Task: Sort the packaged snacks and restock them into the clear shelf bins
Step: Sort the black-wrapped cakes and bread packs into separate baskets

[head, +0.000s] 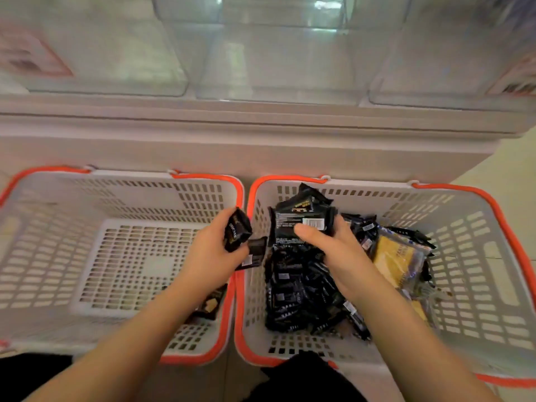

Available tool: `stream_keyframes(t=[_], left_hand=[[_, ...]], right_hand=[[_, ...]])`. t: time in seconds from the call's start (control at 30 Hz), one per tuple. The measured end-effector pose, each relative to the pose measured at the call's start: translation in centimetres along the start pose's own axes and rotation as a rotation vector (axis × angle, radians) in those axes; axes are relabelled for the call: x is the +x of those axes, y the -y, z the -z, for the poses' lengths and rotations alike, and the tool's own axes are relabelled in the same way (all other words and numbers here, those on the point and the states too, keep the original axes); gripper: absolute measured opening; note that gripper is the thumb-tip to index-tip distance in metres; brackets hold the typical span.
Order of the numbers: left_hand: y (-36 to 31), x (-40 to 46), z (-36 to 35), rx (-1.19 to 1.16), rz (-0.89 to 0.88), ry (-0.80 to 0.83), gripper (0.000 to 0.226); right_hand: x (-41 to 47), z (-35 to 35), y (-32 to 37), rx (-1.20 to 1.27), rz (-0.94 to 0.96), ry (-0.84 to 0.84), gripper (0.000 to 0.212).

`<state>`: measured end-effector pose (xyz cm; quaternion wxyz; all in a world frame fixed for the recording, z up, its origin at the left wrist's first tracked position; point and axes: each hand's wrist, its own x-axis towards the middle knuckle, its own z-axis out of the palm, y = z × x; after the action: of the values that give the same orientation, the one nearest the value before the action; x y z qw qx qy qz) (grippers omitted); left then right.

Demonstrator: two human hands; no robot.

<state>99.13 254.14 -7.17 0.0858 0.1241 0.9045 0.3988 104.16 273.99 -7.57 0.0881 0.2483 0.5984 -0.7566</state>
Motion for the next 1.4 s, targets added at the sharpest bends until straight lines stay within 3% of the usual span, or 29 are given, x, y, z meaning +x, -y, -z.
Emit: stream_keyframes(t=[0.07, 0.2, 0.3, 0.37, 0.43, 0.53, 0.63, 0.77, 0.9, 1.0, 1.07, 1.17, 1.3, 1.4], left_hand=[[1.9, -1.6, 2.4, -0.005, 0.081, -0.126, 0.043], [6.6, -4.2, 5.3, -0.017, 0.309, -0.242, 0.037], [8.9, -5.7, 5.8, -0.005, 0.385, -0.265, 0.04], [10.0, -6.5, 5.4, 0.012, 0.414, -0.156, 0.043], [10.9, -7.2, 4.8, 0.029, 0.39, 0.093, 0.043], [11.7, -8.0, 3.9, 0.042, 0.356, 0.376, 0.049], [12.0, -8.4, 3.1, 0.119, 0.363, 0.44, 0.064], [11.0, -8.1, 2.6, 0.216, 0.299, 0.477, 0.073], [6.8, -7.1, 1.5, 0.271, -0.05, 0.245, 0.048], [3.5, -6.2, -0.7, 0.232, -0.318, 0.28, 0.032], [2.0, -5.3, -3.2, 0.247, -0.397, 0.367, 0.03], [1.2, -3.7, -7.7, 0.341, -0.347, 0.548, 0.032], [1.6, -2.2, -13.2, 0.619, -0.084, 0.854, 0.038], [2.3, -1.8, -15.9, 0.685, 0.092, 0.929, 0.049]], right_hand=[[0.4, -3.5, 1.3, -0.272, 0.061, 0.083, 0.053], [1.4, -9.9, 1.4, -1.085, 0.298, 0.326, 0.073], [1.8, -13.2, 0.3, -1.371, 0.311, 0.494, 0.084], [2.0, -14.6, -0.5, -1.45, 0.269, 0.549, 0.086], [1.8, -15.1, -1.1, -1.533, 0.221, 0.596, 0.085], [0.9, -13.9, -0.7, -1.514, 0.241, 0.595, 0.068], [0.4, -11.1, 0.8, -1.415, 0.292, 0.485, 0.043], [0.2, -5.0, 0.1, -1.231, 0.261, 0.178, 0.024], [-0.1, 1.3, -4.0, -1.25, 0.022, 0.125, 0.022], [-0.3, 4.5, -6.9, -1.26, -0.105, 0.063, 0.023], [-0.5, 6.2, -8.7, -1.274, -0.17, 0.041, 0.025], [-0.6, 7.9, -11.6, -1.324, -0.237, 0.183, 0.036], [0.7, 8.3, -13.2, -1.391, -0.22, 0.301, 0.061], [1.9, 7.6, -14.0, -1.619, -0.16, 0.362, 0.067]])
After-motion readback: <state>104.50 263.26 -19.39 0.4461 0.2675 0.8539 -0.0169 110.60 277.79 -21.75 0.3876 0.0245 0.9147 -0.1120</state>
